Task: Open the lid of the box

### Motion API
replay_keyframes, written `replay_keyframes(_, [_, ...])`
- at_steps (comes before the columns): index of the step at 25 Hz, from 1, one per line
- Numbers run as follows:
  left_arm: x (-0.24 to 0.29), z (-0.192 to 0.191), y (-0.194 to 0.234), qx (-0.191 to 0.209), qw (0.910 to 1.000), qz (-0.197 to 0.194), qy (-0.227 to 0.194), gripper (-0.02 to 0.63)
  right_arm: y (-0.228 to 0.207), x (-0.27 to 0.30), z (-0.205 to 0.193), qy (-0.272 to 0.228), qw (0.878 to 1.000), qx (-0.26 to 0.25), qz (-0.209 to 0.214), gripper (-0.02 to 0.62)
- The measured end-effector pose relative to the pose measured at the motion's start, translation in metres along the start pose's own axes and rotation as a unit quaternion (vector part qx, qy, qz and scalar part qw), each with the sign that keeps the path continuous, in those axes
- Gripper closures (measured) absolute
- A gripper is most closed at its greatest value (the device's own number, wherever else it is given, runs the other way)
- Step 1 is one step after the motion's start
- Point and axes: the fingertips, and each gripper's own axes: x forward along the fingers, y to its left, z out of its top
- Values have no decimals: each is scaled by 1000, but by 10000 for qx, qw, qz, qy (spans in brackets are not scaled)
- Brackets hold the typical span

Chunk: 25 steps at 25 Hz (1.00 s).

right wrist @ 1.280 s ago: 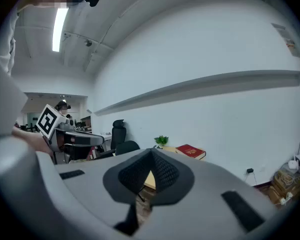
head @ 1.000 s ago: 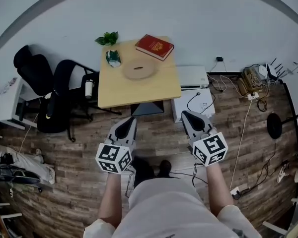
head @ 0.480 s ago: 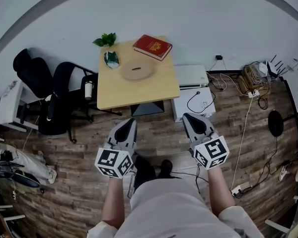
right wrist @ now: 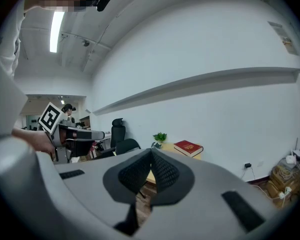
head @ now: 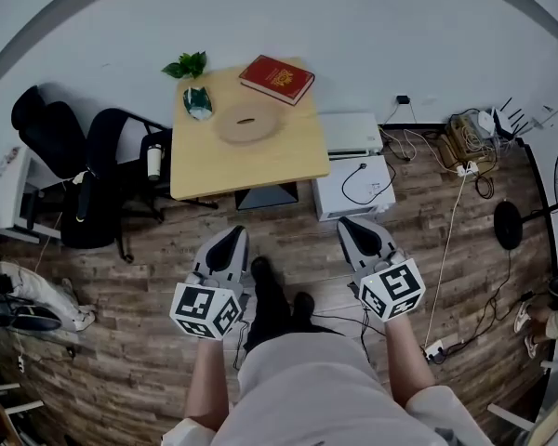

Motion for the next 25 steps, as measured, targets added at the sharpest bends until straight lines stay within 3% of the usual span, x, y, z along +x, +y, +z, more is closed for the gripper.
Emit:
replay_keyframes(6, [2, -2, 22, 37, 10000, 56, 54, 594, 1, 19, 1, 54, 10000, -46, -7, 585])
replay_keyframes(15, [25, 12, 58, 118, 9999, -106, -15, 591, -4, 60, 16, 55, 9998, -173, -98, 499])
replay_keyframes(25, [67, 37, 101, 338, 9988, -340, -112, 491, -21, 117, 41, 86, 9989, -443, -156, 431])
